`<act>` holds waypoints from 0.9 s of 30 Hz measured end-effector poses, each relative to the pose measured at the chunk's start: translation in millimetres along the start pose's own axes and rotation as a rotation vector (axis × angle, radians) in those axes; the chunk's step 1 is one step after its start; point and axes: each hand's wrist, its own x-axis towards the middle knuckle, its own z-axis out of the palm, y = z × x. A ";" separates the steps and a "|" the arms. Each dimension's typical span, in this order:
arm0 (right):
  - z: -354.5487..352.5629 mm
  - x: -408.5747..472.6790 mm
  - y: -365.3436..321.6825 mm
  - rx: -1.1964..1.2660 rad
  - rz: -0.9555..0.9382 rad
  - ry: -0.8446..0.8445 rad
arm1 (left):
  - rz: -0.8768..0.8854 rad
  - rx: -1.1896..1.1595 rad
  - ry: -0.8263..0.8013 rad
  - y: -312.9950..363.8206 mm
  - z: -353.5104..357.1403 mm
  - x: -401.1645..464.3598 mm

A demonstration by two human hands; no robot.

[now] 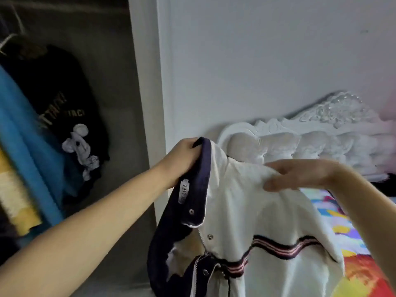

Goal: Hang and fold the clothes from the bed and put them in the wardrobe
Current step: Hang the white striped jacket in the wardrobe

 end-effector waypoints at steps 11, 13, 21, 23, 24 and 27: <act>119.2 94.3 -85.5 -0.492 -0.300 0.150 | -0.118 0.199 0.100 -5.4 -52.3 -56.2; 122.9 110.7 -97.9 -0.344 -0.348 0.261 | -0.084 0.245 0.102 -7.9 -72.4 -67.4; 154.5 173.9 -176.4 0.123 -0.637 0.430 | -0.287 0.837 0.451 -90.1 -176.6 -113.3; 163.9 194.9 -189.1 0.134 -0.640 0.446 | -0.436 0.884 0.426 -118.6 -212.1 -124.7; 169.3 205.9 -195.4 0.140 -0.631 0.464 | -0.517 0.897 0.408 -131.3 -230.2 -129.2; 188.5 239.6 -218.6 0.126 -0.625 0.490 | -0.653 0.769 0.346 -162.1 -278.0 -127.7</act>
